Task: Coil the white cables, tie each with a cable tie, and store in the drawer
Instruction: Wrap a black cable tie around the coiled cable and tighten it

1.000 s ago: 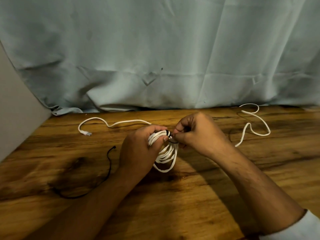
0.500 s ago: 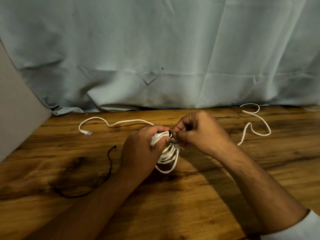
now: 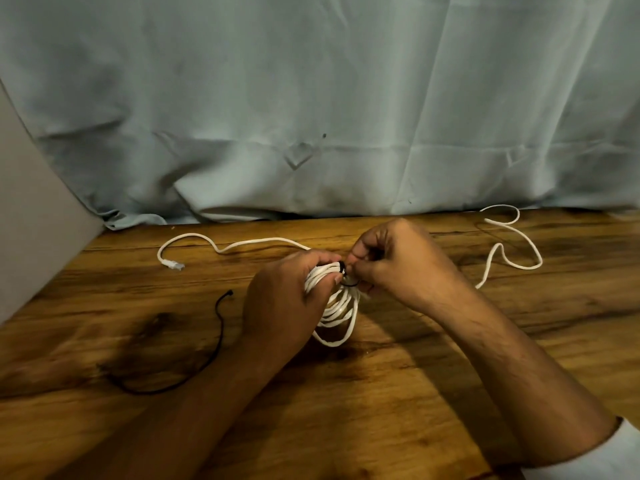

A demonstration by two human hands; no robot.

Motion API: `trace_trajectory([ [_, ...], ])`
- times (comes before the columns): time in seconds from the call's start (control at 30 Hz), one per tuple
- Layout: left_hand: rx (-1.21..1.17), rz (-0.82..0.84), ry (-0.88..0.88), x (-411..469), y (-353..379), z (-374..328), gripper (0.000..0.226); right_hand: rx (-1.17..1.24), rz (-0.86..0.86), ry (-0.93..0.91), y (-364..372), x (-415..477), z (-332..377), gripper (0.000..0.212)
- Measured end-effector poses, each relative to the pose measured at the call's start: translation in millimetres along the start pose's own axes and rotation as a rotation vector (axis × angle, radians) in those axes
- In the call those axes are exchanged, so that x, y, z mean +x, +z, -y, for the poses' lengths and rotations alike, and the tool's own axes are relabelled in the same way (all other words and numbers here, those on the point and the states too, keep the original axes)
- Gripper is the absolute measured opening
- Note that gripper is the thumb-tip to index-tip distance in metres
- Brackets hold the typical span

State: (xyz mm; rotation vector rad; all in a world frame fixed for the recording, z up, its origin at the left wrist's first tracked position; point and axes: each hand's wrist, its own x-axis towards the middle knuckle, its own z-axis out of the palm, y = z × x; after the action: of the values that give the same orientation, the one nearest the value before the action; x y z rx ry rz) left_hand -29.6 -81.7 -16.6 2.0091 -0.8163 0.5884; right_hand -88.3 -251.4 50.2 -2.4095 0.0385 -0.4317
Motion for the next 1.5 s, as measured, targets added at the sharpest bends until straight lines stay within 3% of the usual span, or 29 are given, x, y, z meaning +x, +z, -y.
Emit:
trace_trajectory([
  [0.37,-0.134,-0.004,-0.027,3,-4,-1,0.033,0.264,0.004,-0.079,4,0,-9,0.017],
  [0.63,-0.136,-0.045,-0.048,5,-6,5,0.028,0.139,-0.072,-0.21,17,1,-12,0.024],
  [0.87,-0.13,-0.077,-0.078,7,-5,9,0.022,0.144,-0.086,-0.198,19,1,-11,0.011],
  [1.13,-0.129,-0.086,-0.078,5,-6,3,0.023,0.26,-0.041,-0.144,18,3,-15,0.02],
  [1.3,-0.122,-0.044,-0.084,3,-4,-4,0.03,0.315,-0.042,-0.138,14,3,-15,0.029],
  [1.5,-0.143,0.015,-0.096,2,-4,-6,0.041,0.282,-0.083,-0.15,16,3,-16,0.024],
])
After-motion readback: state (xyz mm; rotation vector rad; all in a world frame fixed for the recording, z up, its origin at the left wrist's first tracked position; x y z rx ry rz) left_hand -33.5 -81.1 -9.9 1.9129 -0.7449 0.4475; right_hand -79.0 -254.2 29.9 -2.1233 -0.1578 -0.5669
